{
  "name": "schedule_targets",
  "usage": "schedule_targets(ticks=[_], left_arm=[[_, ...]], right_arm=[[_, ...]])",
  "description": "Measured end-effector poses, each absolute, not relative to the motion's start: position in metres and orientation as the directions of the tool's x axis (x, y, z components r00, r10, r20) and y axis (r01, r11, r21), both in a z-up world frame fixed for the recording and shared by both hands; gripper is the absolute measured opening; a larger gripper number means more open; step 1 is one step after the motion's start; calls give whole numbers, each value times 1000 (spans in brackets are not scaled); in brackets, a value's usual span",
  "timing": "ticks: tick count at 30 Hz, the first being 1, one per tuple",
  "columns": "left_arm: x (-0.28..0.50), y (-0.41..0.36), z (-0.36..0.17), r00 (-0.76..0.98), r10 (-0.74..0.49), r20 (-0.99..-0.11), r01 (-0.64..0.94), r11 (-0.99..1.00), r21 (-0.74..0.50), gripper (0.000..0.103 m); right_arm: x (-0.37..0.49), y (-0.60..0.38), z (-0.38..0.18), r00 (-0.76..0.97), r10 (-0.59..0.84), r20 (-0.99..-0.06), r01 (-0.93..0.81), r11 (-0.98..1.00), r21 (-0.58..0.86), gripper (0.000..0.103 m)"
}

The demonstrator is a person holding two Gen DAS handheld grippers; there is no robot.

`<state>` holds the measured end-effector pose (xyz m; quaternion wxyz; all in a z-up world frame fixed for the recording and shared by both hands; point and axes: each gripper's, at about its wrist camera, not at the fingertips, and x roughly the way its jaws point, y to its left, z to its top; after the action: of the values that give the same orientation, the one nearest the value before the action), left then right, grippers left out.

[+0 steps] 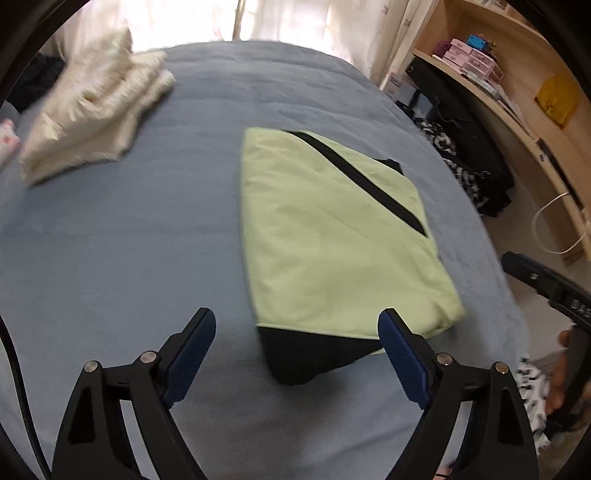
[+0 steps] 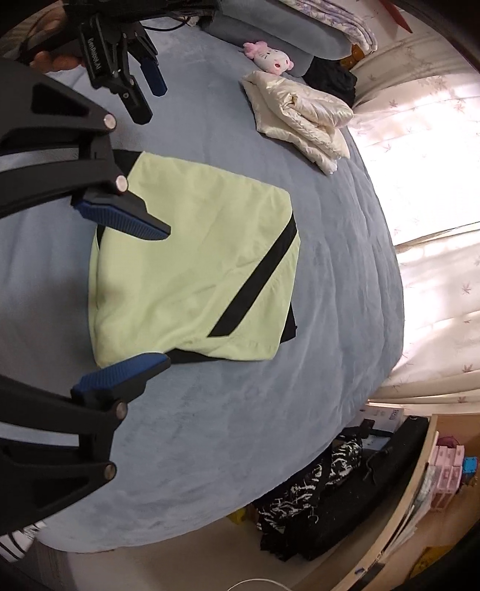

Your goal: Fold large clothes

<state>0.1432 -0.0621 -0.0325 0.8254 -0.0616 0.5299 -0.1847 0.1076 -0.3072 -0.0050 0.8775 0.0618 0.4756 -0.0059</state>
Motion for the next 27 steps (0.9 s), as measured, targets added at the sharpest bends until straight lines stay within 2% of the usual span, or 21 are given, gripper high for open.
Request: schedule_targets(ticks=[4,11,19,27], left_arm=[[159,-63,-42,334,-416,-845,217,907,-361,88],[188,-64,-71,328,-408,-852,159,913,-375,88],[215,-64,-128,223,-435,-872,74,900,-430,88],[221,-76,-148,209,-481,-852,93,877,-472,88]], right_arm=[[121,-334,-18,509,103,-855,103,979,179,64],[138,-373,-57,453,232,-861,149,932,330,63],[153,-401,-103,404,367,-838,179,866,466,63],[171,-417,-140,373,470,-800,195,803,563,64]])
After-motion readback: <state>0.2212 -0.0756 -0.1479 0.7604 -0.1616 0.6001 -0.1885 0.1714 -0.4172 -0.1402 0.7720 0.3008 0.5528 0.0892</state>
